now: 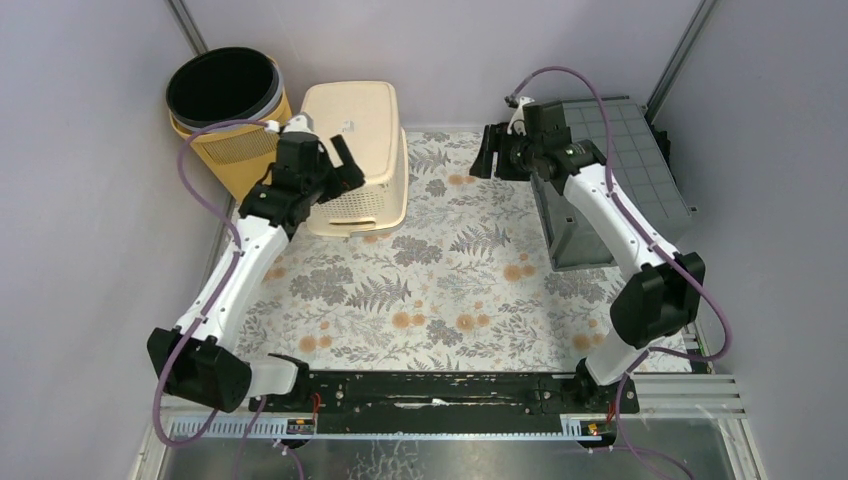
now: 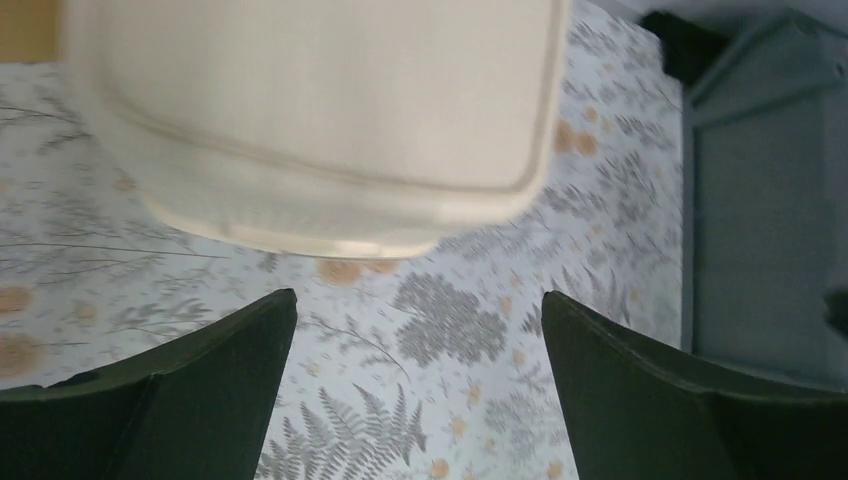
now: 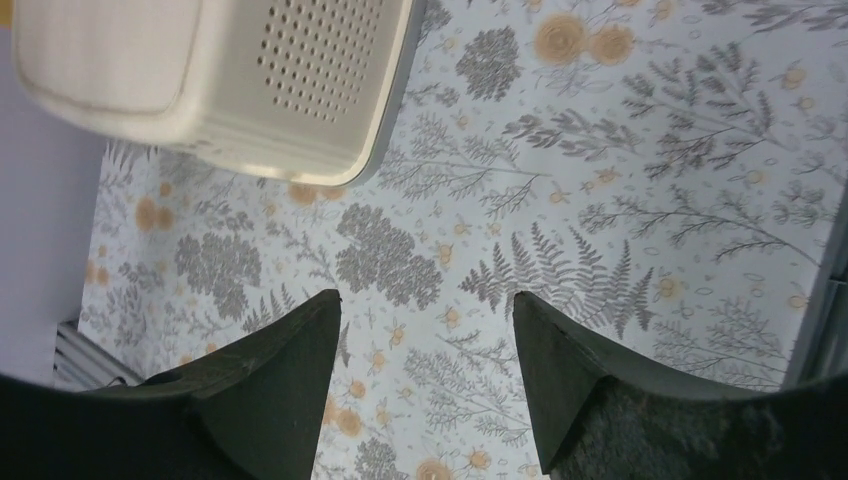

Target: Turn the large container upside down

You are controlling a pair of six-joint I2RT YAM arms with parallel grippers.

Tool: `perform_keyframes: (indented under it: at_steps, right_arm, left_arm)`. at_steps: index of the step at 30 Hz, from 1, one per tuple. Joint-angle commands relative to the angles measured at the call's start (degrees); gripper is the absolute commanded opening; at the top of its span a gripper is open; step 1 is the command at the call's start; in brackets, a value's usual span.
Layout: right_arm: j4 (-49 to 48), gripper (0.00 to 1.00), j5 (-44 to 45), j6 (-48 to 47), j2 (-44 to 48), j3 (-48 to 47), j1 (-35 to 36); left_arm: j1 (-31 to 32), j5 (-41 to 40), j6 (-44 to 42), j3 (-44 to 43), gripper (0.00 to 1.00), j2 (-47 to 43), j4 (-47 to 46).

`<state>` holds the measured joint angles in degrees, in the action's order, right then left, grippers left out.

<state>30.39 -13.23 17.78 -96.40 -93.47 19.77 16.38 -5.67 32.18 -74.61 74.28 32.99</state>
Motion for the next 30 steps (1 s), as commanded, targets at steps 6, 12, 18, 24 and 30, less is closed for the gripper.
perform_keyframes:
  at_steps: [6, 12, 18, 24, 30]
  right_arm:
    - [-1.94, 0.71, -3.53, -0.51, 3.23, 6.83, 4.82]
    - [-2.50, 0.71, -3.63, -0.65, 3.89, 9.53, 6.32]
    - [-3.02, 0.71, -3.91, -0.82, 4.47, 11.21, 6.87]
    - [-3.32, 0.71, -4.54, -0.98, 4.38, 12.61, 7.70]
    - [-3.78, 0.71, -4.98, -1.08, 4.07, 14.05, 8.21]
  left_arm:
    - [-10.99, -7.83, 2.11, 1.75, 1.00, 0.57, -8.90]
    - [-12.15, -21.71, 3.34, 6.53, 1.00, -1.96, -12.20]
    - [-14.22, -30.64, 4.81, 10.29, 1.00, -3.52, -12.37]
    - [-16.58, -28.73, 5.86, 11.57, 1.00, 0.74, -12.58]
    - [-17.30, -26.70, 8.13, 13.43, 1.00, 4.77, -15.12]
